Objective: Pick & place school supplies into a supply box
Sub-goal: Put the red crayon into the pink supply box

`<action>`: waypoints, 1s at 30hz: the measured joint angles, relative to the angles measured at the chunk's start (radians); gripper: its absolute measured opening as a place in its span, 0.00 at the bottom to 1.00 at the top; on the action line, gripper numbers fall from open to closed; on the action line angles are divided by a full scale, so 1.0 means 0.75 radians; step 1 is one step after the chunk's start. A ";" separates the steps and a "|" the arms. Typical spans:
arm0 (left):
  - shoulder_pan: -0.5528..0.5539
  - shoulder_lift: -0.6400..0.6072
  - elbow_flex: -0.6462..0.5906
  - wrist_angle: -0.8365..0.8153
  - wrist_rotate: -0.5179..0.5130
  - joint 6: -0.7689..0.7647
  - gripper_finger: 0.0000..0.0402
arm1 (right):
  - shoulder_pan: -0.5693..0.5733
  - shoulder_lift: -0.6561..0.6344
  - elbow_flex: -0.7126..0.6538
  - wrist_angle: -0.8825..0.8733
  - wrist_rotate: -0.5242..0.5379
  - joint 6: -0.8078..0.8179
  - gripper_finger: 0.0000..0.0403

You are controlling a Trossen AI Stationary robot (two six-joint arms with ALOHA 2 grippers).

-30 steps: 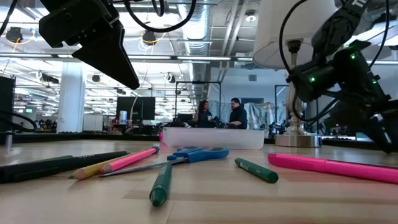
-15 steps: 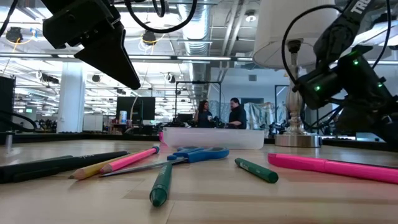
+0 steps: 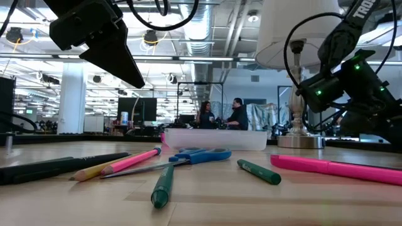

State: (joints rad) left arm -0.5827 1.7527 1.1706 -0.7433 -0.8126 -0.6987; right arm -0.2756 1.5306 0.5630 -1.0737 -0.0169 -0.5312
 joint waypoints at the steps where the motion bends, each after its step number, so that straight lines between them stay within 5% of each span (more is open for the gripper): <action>1: 0.001 0.000 0.000 0.000 -0.001 0.001 0.38 | 0.000 0.001 0.004 0.002 -0.010 0.002 0.04; 11: 0.031 0.000 0.000 0.000 -0.006 0.011 0.38 | 0.011 0.001 0.152 0.059 -0.030 0.158 0.00; 17: 0.036 0.000 0.000 0.000 0.018 0.011 0.38 | 0.118 0.001 0.244 -0.035 -0.111 0.168 0.00; 30: 0.043 0.000 0.000 0.001 0.022 0.028 0.38 | 0.281 0.001 0.263 -0.160 -0.059 0.160 0.02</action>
State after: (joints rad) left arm -0.5503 1.7527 1.1706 -0.7429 -0.7964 -0.6779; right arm -0.0651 1.5314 0.7605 -1.1934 -0.0608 -0.4114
